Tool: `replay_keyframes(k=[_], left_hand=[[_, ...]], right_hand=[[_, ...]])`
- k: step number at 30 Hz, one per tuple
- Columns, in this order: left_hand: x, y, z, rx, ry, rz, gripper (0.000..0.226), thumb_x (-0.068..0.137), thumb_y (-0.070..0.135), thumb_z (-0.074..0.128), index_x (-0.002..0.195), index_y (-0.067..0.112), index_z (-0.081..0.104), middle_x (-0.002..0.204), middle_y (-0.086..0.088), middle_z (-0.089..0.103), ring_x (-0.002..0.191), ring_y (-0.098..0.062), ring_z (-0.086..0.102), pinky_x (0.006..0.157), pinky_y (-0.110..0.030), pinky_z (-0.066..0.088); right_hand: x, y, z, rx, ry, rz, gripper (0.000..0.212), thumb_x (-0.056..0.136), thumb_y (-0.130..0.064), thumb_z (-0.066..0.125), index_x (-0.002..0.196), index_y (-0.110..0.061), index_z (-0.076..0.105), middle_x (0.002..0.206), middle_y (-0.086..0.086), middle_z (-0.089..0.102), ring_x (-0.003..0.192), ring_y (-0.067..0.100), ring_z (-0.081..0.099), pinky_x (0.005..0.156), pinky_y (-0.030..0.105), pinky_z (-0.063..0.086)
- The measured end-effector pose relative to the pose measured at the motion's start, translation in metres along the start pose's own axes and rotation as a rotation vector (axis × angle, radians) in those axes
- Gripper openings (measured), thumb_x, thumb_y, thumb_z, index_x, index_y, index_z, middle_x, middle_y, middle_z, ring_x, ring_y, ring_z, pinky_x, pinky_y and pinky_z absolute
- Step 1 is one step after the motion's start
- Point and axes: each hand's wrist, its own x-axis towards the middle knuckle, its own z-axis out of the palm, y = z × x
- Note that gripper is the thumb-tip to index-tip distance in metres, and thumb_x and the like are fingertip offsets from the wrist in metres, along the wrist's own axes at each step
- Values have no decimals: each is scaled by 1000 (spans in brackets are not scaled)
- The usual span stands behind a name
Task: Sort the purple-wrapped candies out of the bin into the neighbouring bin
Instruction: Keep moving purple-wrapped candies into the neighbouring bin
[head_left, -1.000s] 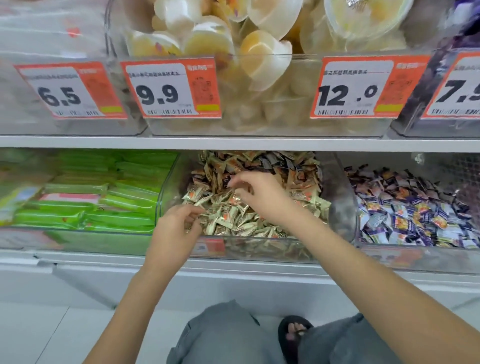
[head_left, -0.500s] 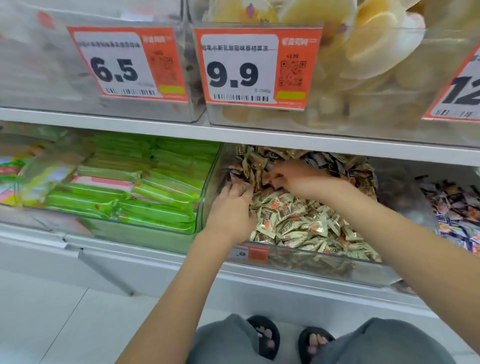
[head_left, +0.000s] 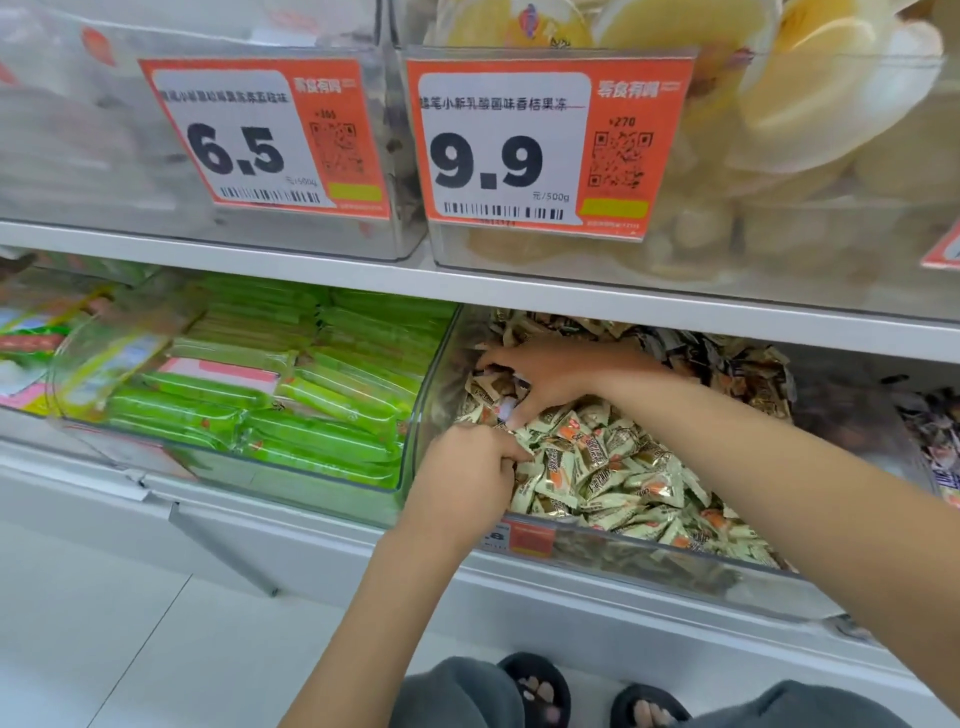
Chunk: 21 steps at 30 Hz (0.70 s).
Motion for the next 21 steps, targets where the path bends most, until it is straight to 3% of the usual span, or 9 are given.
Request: replay_keyframes(k=[3, 5, 7, 9, 12, 14, 17, 19, 21], left_hand=[[-1, 0, 2, -2, 42, -3, 34, 88, 9, 48, 103, 26, 74, 109, 4, 70, 103, -14, 61, 86, -29, 48], [-2, 1, 2, -5, 59, -9, 33, 88, 10, 48, 102, 26, 74, 109, 5, 70, 102, -13, 61, 86, -28, 48], [-2, 3, 2, -10, 65, -17, 32, 88, 11, 48, 101, 25, 74, 107, 6, 70, 98, -12, 61, 83, -26, 48], [-2, 4, 2, -12, 67, -26, 31, 89, 11, 48, 100, 24, 74, 106, 6, 71, 91, -11, 62, 78, -24, 47], [-3, 5, 0, -31, 72, -46, 29, 89, 11, 49, 98, 24, 73, 88, 9, 69, 70, -5, 57, 70, -24, 49], [-3, 5, -1, -43, 70, -61, 28, 89, 11, 50, 96, 25, 73, 75, 10, 63, 54, -1, 45, 57, -18, 43], [1, 7, -2, -59, 50, -76, 24, 88, 11, 52, 96, 23, 72, 73, 9, 64, 48, -2, 47, 48, -15, 36], [9, 9, -5, -94, 50, -100, 22, 89, 9, 52, 93, 20, 70, 70, 8, 62, 48, -4, 50, 46, -16, 39], [24, 12, -9, -104, 78, -136, 22, 88, 5, 51, 91, 16, 69, 86, 1, 67, 65, -13, 61, 61, -27, 53]], right_hand=[[-4, 7, 6, 8, 88, -13, 80, 71, -43, 79, 139, -34, 40, 127, -1, 58, 112, 19, 55, 74, 24, 34], [-6, 5, 17, -19, 218, -23, 59, 73, -43, 77, 125, -34, 53, 102, -7, 63, 95, 16, 58, 63, 24, 34], [-8, 2, 25, -47, 326, -58, 26, 80, -41, 70, 100, -31, 58, 77, -15, 53, 77, 14, 54, 52, 24, 29], [-13, 4, 26, 35, 385, -60, 14, 84, -34, 65, 85, -26, 54, 70, -13, 50, 69, 13, 52, 50, 25, 30], [-28, 11, 24, 325, 444, 10, 11, 89, -29, 61, 91, -20, 56, 76, -14, 53, 64, 1, 50, 49, 13, 33], [-42, 18, 25, 439, 436, 60, 9, 92, -30, 59, 92, -21, 59, 83, -18, 55, 70, -5, 51, 58, 13, 37], [-60, 27, 26, 490, 385, 140, 9, 91, -33, 60, 91, -24, 60, 109, -12, 60, 94, 6, 56, 76, 25, 42], [-65, 28, 25, 435, 390, 189, 6, 92, -32, 58, 90, -26, 58, 119, -9, 57, 90, 5, 52, 71, 17, 40], [-64, 27, 24, 289, 396, 231, 3, 95, -28, 54, 93, -26, 54, 121, -3, 57, 80, 7, 54, 60, 17, 39]])
